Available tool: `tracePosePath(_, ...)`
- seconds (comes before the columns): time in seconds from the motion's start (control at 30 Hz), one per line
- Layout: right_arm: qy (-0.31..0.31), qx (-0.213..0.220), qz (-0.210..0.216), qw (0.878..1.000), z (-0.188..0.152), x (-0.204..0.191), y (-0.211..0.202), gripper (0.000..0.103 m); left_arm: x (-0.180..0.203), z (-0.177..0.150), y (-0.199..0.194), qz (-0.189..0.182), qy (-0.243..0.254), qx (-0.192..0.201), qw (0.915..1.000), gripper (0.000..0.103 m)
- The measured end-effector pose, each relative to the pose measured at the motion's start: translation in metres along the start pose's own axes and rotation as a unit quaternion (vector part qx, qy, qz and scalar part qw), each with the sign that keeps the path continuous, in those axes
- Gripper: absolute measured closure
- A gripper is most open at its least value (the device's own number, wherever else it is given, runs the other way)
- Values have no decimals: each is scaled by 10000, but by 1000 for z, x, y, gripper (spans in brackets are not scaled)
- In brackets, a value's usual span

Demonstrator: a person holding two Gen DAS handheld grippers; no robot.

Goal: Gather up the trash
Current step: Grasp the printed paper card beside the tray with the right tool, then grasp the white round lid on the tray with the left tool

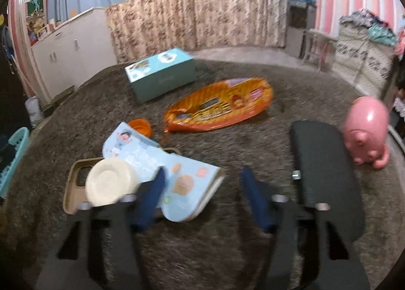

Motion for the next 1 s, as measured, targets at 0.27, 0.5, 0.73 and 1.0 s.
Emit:
tracePosePath(0.27, 285, 444, 437, 9977, 14, 0, -20, 89, 23, 1, 5, -204, 27, -119, 9997, 6)
tracePosePath(0.5, 531, 1083, -47, 9927, 27, 47, -59, 93, 63, 2, 11, -546, 1, -215, 9983, 6)
tracePosePath(0.73, 851, 1148, -371, 9890, 18, 98, -83, 93, 114, -6, 37, -727, 106, -420, 9964, 6)
tracePosePath(1.0, 1157, 1174, -379, 9856, 3, 119, -87, 93, 152, -25, 63, -842, 202, -969, 9915, 6)
Point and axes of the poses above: each gripper's, at about its wrist camera, not at the fingertips, and y roughly the way its jaws point, x to its right, z to its top, the point moved 6 cm from there along y, roughly the way its jaws point, and after that the axes turned 10 degrees about x, right-handed, at the moved point
